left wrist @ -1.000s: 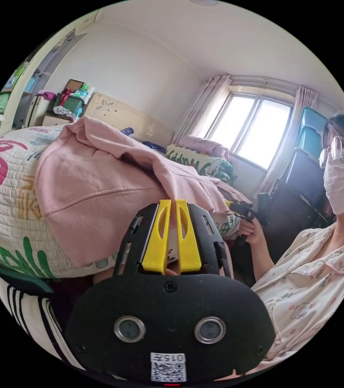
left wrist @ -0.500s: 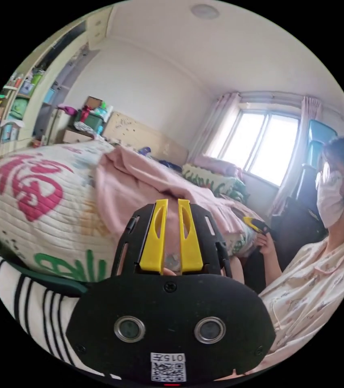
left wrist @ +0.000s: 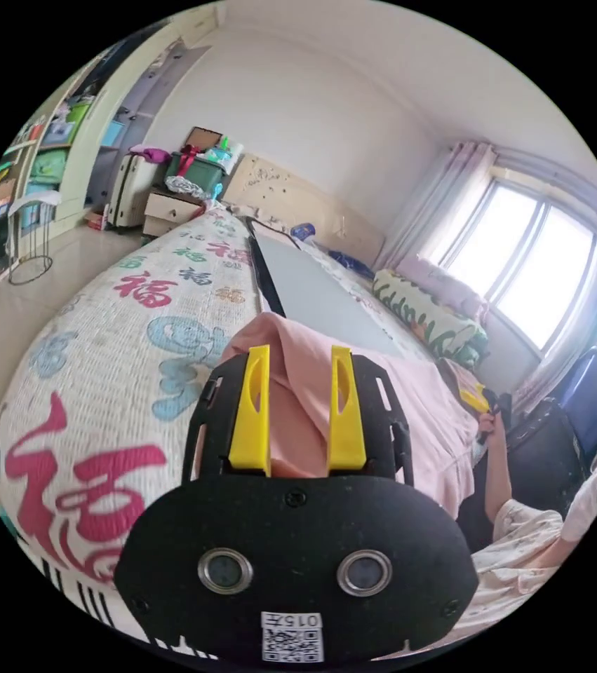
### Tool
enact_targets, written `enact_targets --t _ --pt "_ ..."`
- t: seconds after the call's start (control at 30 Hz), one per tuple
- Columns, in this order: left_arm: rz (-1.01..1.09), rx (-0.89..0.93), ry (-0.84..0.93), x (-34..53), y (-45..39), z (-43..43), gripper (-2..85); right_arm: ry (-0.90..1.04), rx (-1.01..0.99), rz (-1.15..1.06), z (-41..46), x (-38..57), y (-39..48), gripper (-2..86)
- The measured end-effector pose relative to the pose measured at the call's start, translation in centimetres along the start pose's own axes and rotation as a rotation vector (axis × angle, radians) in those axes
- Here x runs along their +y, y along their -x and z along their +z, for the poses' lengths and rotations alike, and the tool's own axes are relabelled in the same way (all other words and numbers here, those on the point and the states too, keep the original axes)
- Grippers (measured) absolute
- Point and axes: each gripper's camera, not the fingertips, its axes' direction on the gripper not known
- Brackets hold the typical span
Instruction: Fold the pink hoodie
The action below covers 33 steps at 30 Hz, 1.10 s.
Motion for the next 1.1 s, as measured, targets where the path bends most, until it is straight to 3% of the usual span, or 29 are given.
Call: enact_targets --t 0.23,0.43,0.57,0.83,1.1 --pt "-0.092 0.076 0.186 -9.2 -0.1 7.3 13.4 0.149 0.081 0.002 14.1 -9.7 1.1 17.4" --pt "-0.1 -0.02 0.331 -13.1 -2.8 9.2 8.8 0.278 0.271 0.08 25.2 -13.9 0.0 11.9" --pt "-0.02 -0.044 0.305 -14.2 -4.7 7.5 2.6 0.266 0.405 -0.009 29.4 -12.7 1.9 5.7" --pt "0.088 -0.08 0.151 -17.9 -9.2 3.9 0.5 0.129 0.634 -0.195 34.4 -9.2 6.2 2.0" --pt "0.143 -0.177 0.304 -18.7 -9.2 9.6 0.9 0.198 0.759 -0.204 42.7 -3.0 2.1 5.2"
